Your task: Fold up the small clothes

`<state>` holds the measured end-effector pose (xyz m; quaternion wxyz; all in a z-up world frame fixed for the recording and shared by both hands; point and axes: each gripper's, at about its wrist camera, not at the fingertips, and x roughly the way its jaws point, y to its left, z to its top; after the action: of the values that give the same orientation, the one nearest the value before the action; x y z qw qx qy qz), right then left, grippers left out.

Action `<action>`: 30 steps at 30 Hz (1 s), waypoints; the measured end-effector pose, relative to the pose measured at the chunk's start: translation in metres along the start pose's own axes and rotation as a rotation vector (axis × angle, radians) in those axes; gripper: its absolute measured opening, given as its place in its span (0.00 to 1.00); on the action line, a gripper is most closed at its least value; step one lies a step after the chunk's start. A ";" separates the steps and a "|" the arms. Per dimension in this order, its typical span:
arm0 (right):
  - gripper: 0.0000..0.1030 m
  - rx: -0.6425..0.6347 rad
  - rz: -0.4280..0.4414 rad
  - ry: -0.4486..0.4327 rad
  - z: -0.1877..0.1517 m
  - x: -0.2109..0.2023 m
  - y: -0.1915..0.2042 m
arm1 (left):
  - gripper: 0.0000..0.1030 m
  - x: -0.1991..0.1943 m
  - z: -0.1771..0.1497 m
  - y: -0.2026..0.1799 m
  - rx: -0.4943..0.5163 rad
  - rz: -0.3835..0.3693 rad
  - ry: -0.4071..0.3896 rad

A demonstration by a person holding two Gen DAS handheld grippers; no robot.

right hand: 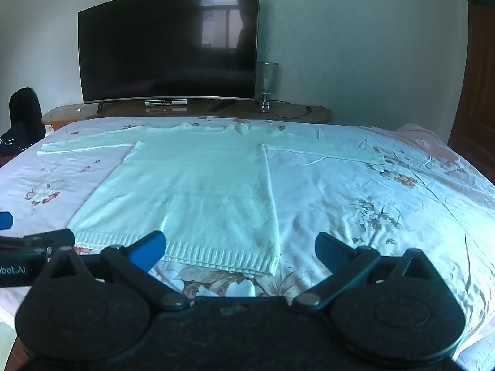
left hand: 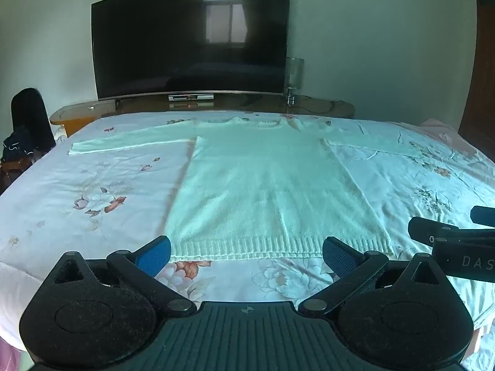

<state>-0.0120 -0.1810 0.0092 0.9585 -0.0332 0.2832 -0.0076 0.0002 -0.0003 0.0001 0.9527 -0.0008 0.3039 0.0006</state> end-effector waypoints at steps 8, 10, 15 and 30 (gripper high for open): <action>1.00 -0.008 0.010 0.005 0.003 0.002 -0.002 | 1.00 -0.007 -0.009 0.000 -0.016 0.016 -0.038; 1.00 -0.014 0.009 0.006 0.004 0.003 0.002 | 1.00 -0.001 -0.003 0.008 -0.023 0.010 -0.017; 1.00 -0.017 0.020 0.005 0.002 0.006 0.001 | 1.00 0.000 0.003 0.004 -0.022 0.021 -0.011; 1.00 -0.016 0.025 0.002 0.005 0.005 0.000 | 1.00 -0.001 0.004 0.008 -0.019 0.023 -0.014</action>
<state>-0.0051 -0.1804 0.0106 0.9578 -0.0373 0.2848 0.0068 0.0012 0.0074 0.0037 0.9547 -0.0063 0.2972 0.0142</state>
